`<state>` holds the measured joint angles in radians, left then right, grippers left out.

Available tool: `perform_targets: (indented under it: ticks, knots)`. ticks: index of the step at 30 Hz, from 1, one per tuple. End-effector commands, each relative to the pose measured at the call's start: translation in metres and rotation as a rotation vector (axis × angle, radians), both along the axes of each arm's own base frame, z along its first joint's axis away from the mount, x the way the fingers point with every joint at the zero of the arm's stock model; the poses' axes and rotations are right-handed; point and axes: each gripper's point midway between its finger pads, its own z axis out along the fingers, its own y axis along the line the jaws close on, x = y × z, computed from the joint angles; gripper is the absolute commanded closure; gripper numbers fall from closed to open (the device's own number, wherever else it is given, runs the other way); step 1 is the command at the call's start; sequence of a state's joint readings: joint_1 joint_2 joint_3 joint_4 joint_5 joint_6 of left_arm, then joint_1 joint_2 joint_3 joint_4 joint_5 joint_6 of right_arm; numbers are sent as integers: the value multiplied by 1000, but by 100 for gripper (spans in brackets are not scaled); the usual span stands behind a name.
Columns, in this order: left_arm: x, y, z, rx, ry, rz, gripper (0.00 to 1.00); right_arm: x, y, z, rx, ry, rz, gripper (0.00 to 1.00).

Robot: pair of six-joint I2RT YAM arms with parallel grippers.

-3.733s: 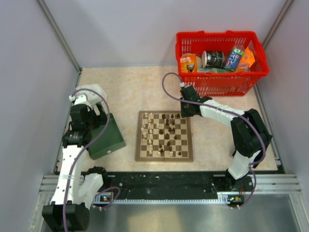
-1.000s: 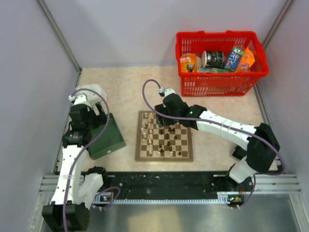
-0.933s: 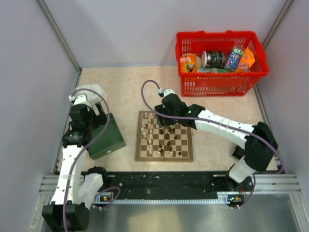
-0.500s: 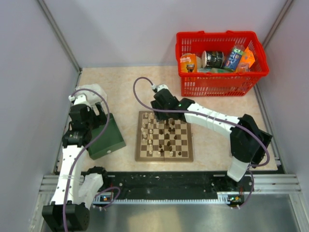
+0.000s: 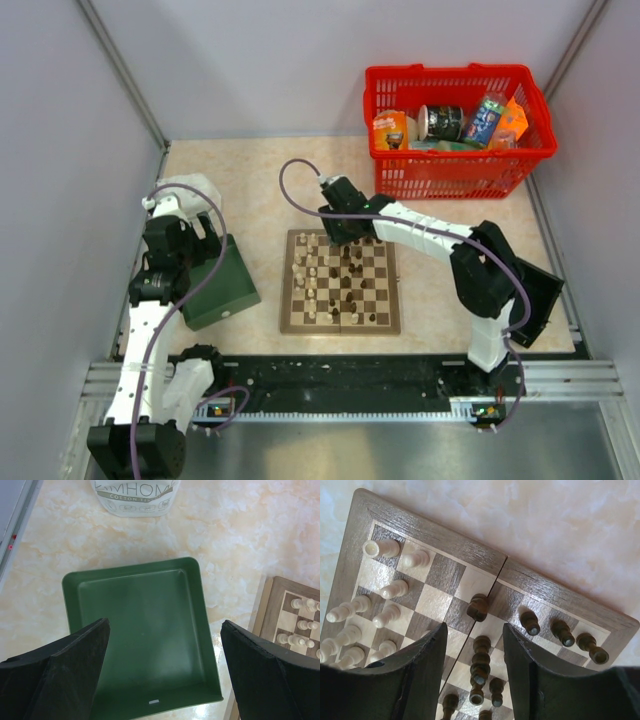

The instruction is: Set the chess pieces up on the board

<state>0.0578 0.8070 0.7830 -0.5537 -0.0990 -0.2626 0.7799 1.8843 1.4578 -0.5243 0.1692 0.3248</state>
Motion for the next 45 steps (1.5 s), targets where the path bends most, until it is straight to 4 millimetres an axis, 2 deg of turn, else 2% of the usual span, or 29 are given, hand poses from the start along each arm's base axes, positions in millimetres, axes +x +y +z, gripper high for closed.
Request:
perform_targets:
  ticks: [1, 7, 14, 16, 22, 23, 24, 31, 34, 40, 41, 42, 43, 45]
  knots:
    - [1, 3, 6, 17, -27, 10, 2, 16, 12, 12, 20, -35, 27, 51]
    - [0, 4, 6, 19, -26, 10, 2, 22, 14, -1, -14, -25, 37, 53]
    - [0, 4, 6, 20, -26, 9, 2, 26, 13, -9, -43, -12, 37, 60]
    - [0, 4, 6, 20, -28, 10, 2, 25, 12, -10, -48, -10, 37, 63]
    - [0, 4, 6, 21, -28, 11, 2, 26, 12, -8, -49, -13, 36, 65]
    - [0, 4, 6, 22, -26, 10, 2, 26, 12, -8, -48, -14, 35, 70]
    - [0, 4, 6, 21, -26, 11, 2, 26, 12, -7, -46, -14, 36, 72]
    - [0, 4, 6, 22, -26, 12, 2, 27, 12, -8, -49, -15, 33, 73]
    - [0, 4, 6, 22, -29, 11, 2, 27, 13, -8, -52, -18, 32, 82]
    - [0, 4, 6, 21, -29, 9, 2, 28, 15, -5, -41, -19, 32, 84]
    - [0, 4, 6, 22, -29, 12, 2, 29, 14, -4, -41, -23, 30, 89]
    - [0, 4, 7, 23, -30, 11, 2, 29, 15, -3, -42, -25, 32, 90]
    - [0, 4, 7, 22, -31, 11, 2, 29, 14, -2, -42, -28, 29, 95]
    - [0, 4, 6, 22, -28, 12, 2, 31, 15, 6, -34, -43, 29, 100]
